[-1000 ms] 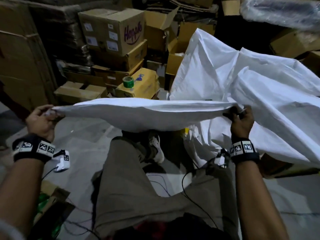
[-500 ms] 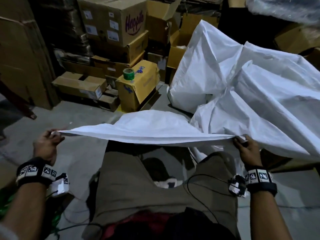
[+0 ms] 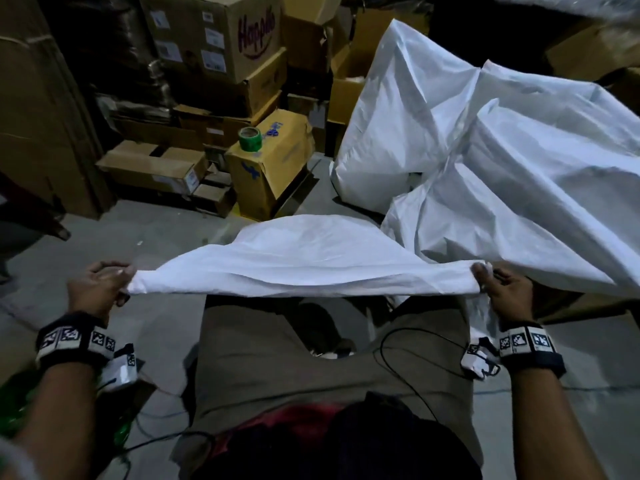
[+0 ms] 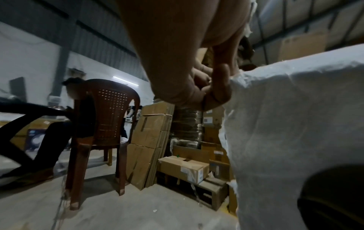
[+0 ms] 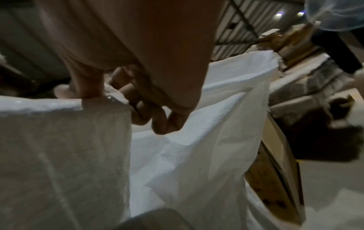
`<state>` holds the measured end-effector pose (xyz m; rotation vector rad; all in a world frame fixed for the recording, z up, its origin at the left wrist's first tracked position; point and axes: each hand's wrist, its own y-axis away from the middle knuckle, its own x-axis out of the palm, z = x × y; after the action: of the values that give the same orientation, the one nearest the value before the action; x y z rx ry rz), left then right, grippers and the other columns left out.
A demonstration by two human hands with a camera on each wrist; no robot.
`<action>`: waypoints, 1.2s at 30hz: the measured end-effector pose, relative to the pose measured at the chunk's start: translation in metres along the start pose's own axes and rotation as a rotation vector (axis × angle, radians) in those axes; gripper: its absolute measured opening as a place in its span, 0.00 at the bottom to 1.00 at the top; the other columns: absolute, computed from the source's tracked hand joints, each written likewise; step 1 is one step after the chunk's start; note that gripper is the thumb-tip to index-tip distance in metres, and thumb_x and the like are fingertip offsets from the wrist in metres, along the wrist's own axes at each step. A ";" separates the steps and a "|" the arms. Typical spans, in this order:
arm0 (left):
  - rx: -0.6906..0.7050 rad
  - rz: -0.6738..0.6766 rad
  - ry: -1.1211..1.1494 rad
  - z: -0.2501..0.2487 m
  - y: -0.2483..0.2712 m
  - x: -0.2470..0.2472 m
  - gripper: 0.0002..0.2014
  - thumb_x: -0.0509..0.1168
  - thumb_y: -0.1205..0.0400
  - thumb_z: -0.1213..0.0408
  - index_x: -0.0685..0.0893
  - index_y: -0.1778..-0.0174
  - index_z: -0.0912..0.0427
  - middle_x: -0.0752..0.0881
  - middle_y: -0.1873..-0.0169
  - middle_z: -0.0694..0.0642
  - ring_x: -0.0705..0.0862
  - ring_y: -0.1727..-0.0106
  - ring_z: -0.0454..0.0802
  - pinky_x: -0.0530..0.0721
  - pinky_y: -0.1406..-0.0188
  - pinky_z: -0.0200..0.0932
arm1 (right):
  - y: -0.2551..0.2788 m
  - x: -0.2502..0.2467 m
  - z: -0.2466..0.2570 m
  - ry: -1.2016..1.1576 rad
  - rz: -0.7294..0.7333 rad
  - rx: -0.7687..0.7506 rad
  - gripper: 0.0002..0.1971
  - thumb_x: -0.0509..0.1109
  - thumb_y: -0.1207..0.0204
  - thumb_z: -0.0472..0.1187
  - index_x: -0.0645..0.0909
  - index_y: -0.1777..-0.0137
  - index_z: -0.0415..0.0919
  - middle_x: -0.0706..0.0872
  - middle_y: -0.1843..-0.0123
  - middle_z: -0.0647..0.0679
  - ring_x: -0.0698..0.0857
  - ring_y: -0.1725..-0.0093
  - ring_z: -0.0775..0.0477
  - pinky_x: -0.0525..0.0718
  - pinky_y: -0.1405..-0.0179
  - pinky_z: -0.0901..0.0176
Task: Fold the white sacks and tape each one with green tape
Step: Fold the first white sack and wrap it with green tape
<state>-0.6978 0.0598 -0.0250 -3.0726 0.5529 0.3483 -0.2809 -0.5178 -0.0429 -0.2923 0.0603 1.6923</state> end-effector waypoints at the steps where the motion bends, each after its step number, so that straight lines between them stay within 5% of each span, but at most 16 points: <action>1: -0.023 0.003 -0.037 0.004 0.001 0.005 0.11 0.70 0.18 0.76 0.83 0.61 0.56 0.85 0.82 0.43 0.79 0.85 0.39 0.72 0.88 0.28 | -0.001 -0.001 0.000 0.083 0.018 0.000 0.12 0.81 0.26 0.45 0.91 0.51 0.35 0.91 0.62 0.48 0.87 0.57 0.49 0.86 0.52 0.53; 3: -0.069 0.016 -0.116 0.009 0.004 0.012 0.11 0.71 0.19 0.76 0.83 0.63 0.57 0.83 0.84 0.42 0.76 0.87 0.38 0.69 0.89 0.27 | -0.001 -0.003 -0.002 0.333 0.070 0.018 0.12 0.80 0.25 0.45 0.92 0.55 0.34 0.90 0.63 0.40 0.87 0.59 0.45 0.84 0.53 0.49; 6: -0.135 0.051 -0.187 0.019 0.008 0.019 0.06 0.72 0.20 0.77 0.84 0.60 0.64 0.81 0.86 0.48 0.69 0.90 0.40 0.64 0.88 0.26 | 0.006 -0.008 -0.020 0.572 0.147 0.147 0.19 0.78 0.24 0.52 0.89 0.70 0.38 0.87 0.74 0.42 0.86 0.66 0.40 0.77 0.65 0.53; 10: -0.160 0.107 -0.303 0.032 0.011 0.019 0.05 0.76 0.23 0.76 0.86 0.60 0.65 0.82 0.71 0.65 0.72 0.80 0.49 0.68 0.85 0.29 | 0.019 -0.007 -0.043 0.632 0.062 0.236 0.22 0.76 0.27 0.59 0.87 0.73 0.43 0.81 0.78 0.48 0.82 0.70 0.40 0.79 0.66 0.53; 15: -0.194 0.111 -0.395 0.045 0.024 0.026 0.07 0.80 0.28 0.74 0.87 0.64 0.67 0.87 0.70 0.68 0.78 0.78 0.57 0.77 0.84 0.35 | 0.024 0.004 -0.040 0.597 -0.020 0.263 0.17 0.77 0.24 0.51 0.88 0.67 0.39 0.82 0.76 0.48 0.81 0.68 0.41 0.76 0.61 0.54; 18: -0.248 0.123 -0.312 0.049 0.031 0.033 0.07 0.79 0.27 0.77 0.87 0.59 0.71 0.87 0.73 0.62 0.82 0.81 0.48 0.82 0.83 0.36 | 0.025 -0.004 -0.055 0.530 -0.009 0.270 0.16 0.77 0.26 0.55 0.87 0.59 0.40 0.89 0.69 0.44 0.86 0.76 0.44 0.87 0.67 0.49; 21: -0.426 0.163 0.052 0.047 0.035 0.029 0.06 0.75 0.20 0.70 0.86 0.50 0.62 0.88 0.61 0.57 0.88 0.63 0.47 0.92 0.64 0.47 | 0.022 -0.026 -0.080 0.420 -0.003 0.286 0.19 0.77 0.33 0.65 0.79 0.53 0.55 0.89 0.63 0.51 0.90 0.73 0.47 0.91 0.60 0.36; 24: -0.587 0.289 0.280 0.049 0.038 0.011 0.01 0.67 0.14 0.63 0.83 0.49 0.56 0.86 0.47 0.58 0.86 0.44 0.55 0.85 0.40 0.60 | 0.025 -0.033 -0.090 0.382 0.011 0.200 0.15 0.80 0.30 0.59 0.77 0.54 0.58 0.85 0.64 0.54 0.89 0.62 0.39 0.89 0.58 0.30; 26: -0.615 0.350 0.339 0.054 0.041 0.001 0.07 0.60 0.12 0.62 0.84 0.48 0.56 0.87 0.43 0.60 0.88 0.45 0.56 0.87 0.41 0.56 | 0.037 -0.031 -0.075 0.339 0.052 0.164 0.08 0.77 0.21 0.42 0.85 0.56 0.58 0.88 0.64 0.58 0.90 0.59 0.48 0.92 0.53 0.45; 28: -0.574 0.339 0.371 0.049 0.043 0.002 0.16 0.57 0.11 0.66 0.90 0.54 0.51 0.90 0.48 0.60 0.93 0.53 0.54 0.92 0.53 0.51 | 0.041 -0.031 -0.070 0.359 0.080 0.148 0.26 0.70 0.19 0.29 0.90 0.60 0.67 0.90 0.61 0.61 0.87 0.59 0.66 0.85 0.54 0.73; 29: -0.530 0.324 0.385 0.043 0.044 0.004 0.19 0.56 0.11 0.69 0.91 0.55 0.50 0.92 0.52 0.59 0.93 0.56 0.53 0.93 0.56 0.49 | 0.042 -0.032 -0.066 0.362 0.096 0.153 0.29 0.69 0.20 0.26 0.90 0.61 0.68 0.91 0.58 0.63 0.86 0.58 0.70 0.82 0.54 0.79; 33: -0.323 0.405 0.331 0.018 0.036 0.015 0.17 0.57 0.11 0.69 0.91 0.51 0.51 0.91 0.55 0.58 0.93 0.57 0.52 0.93 0.56 0.50 | 0.041 -0.033 -0.048 0.265 0.181 0.101 0.24 0.68 0.21 0.22 0.89 0.50 0.58 0.90 0.50 0.63 0.85 0.48 0.62 0.78 0.49 0.82; 36: -0.213 0.386 0.230 0.015 0.021 0.021 0.10 0.65 0.15 0.66 0.86 0.45 0.68 0.87 0.51 0.67 0.91 0.58 0.53 0.93 0.56 0.51 | 0.039 -0.034 -0.035 0.204 0.201 0.080 0.16 0.74 0.23 0.25 0.88 0.42 0.44 0.91 0.55 0.67 0.84 0.54 0.73 0.80 0.51 0.82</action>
<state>-0.6894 0.0332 -0.0429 -3.2145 1.1995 0.0509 -0.3094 -0.5637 -0.0739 -0.4088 0.3169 1.8484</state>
